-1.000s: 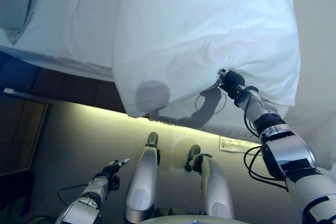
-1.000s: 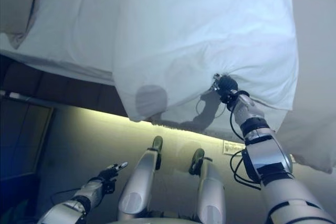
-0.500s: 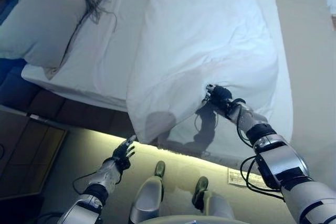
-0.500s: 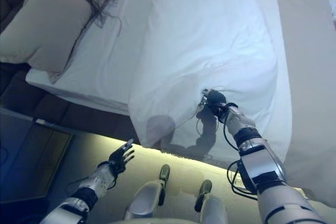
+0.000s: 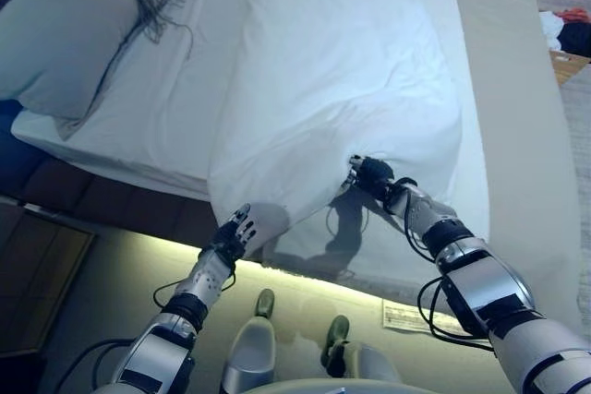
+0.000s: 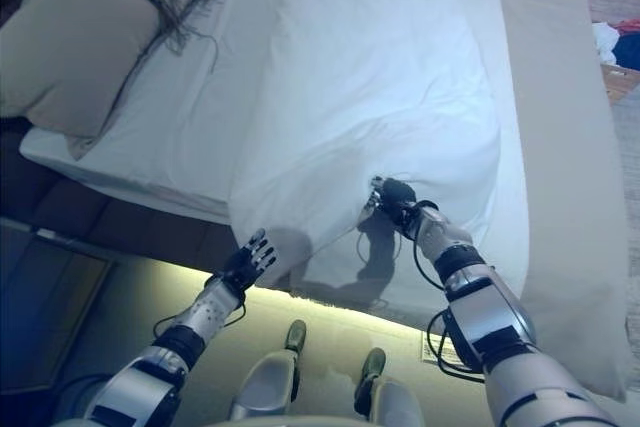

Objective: Make the bed neatly

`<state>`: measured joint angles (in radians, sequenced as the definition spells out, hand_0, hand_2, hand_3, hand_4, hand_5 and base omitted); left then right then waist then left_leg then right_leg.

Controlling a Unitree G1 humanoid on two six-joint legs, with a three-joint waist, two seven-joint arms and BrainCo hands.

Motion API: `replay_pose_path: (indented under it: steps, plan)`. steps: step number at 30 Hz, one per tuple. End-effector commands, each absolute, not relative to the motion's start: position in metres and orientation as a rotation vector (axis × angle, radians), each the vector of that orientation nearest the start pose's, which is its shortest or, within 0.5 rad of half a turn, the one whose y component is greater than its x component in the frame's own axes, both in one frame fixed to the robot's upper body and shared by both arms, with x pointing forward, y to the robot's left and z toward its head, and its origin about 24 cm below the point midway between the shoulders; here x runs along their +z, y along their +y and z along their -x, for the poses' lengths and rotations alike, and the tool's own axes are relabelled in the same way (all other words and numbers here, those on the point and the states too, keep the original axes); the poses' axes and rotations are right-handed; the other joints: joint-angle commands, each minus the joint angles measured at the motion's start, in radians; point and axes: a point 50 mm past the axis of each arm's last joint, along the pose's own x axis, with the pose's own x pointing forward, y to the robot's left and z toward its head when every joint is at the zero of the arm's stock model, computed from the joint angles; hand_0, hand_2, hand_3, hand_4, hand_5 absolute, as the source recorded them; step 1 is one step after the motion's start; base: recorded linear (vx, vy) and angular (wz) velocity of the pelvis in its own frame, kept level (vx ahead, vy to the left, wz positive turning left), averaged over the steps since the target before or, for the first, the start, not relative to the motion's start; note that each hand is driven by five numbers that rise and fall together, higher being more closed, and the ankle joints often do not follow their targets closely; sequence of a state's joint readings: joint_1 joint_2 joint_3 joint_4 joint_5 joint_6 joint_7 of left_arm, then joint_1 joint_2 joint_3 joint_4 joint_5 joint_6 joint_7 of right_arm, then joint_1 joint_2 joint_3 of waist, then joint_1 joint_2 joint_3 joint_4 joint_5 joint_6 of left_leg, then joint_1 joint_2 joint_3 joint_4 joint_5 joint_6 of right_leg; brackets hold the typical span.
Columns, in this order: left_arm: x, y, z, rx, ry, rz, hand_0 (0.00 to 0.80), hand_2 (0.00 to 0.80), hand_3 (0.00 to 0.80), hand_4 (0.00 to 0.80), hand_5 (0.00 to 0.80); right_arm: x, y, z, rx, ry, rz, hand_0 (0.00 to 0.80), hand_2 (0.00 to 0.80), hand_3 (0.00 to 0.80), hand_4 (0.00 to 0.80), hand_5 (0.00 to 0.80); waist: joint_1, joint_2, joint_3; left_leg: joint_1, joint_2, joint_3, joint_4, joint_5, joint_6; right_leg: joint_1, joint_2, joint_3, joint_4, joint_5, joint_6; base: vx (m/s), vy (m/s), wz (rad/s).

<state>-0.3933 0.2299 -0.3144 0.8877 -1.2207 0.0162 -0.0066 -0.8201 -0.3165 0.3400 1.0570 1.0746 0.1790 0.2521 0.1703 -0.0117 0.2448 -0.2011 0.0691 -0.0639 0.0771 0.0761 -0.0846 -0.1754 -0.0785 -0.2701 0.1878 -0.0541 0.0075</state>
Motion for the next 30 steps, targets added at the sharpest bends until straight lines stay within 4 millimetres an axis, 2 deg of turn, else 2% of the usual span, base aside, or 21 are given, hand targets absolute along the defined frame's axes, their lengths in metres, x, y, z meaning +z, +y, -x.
replay_pose_path:
  steps: [1,7,11,16,22,30]
  plan:
    - [-0.037,0.131,-0.307,0.063,0.544,1.058,0.0,0.0,0.0,0.0,0.0,0.133,-0.11,-0.395,0.506,0.106,-0.679,0.8,0.8,0.8,0.8,0.8,-0.014,-0.046,0.039,-0.019,-0.023,0.032,0.003,-0.027,0.032,0.03,-0.025,-0.006,-0.089,0.049,0.016,-0.027,-0.059,-0.02]
    - [-0.038,0.118,-0.307,0.167,0.567,1.51,0.0,0.0,0.0,0.0,0.0,0.161,-0.082,-0.393,0.621,0.0,-0.856,0.8,0.8,0.8,0.8,0.8,-0.014,-0.096,0.064,-0.044,-0.008,0.032,0.015,-0.038,0.028,0.009,-0.011,-0.005,-0.083,0.05,0.018,-0.017,-0.098,-0.02]
    - [-0.033,0.115,-0.311,0.213,0.548,1.641,0.0,0.0,0.0,0.0,0.0,0.178,-0.063,-0.384,0.728,-0.071,-0.969,0.8,0.8,0.8,0.8,0.8,-0.012,-0.133,0.074,-0.051,0.003,0.03,0.019,-0.047,0.027,0.008,0.002,-0.007,-0.082,0.051,0.021,0.023,-0.128,-0.02]
    - [-0.026,0.113,-0.317,0.247,0.536,1.685,0.0,0.0,0.0,0.0,0.0,0.196,-0.044,-0.374,0.822,-0.137,-1.007,0.8,0.8,0.8,0.8,0.8,-0.006,-0.167,0.077,-0.057,0.011,0.024,0.029,-0.056,0.028,0.011,0.014,-0.012,-0.08,0.051,0.024,0.03,-0.111,0.01]
    - [-0.017,0.106,-0.323,0.217,0.505,1.695,0.0,0.0,0.0,0.0,0.0,0.21,-0.028,-0.363,0.916,-0.18,-1.016,0.8,0.8,0.8,0.8,0.8,-0.003,-0.186,0.085,-0.069,0.013,0.02,0.049,-0.062,0.028,0.016,0.022,-0.015,-0.082,0.052,0.022,0.021,-0.053,0.04]
    - [-0.003,0.109,-0.337,0.189,0.465,1.691,0.0,0.0,0.0,0.0,0.0,0.229,-0.01,-0.343,1.031,-0.245,-1.029,0.8,0.8,0.8,0.8,0.8,-0.013,-0.214,0.113,-0.126,0.015,0.011,0.129,-0.085,0.028,-0.016,0.03,-0.014,-0.041,0.04,0.015,-0.016,-0.044,-0.02]
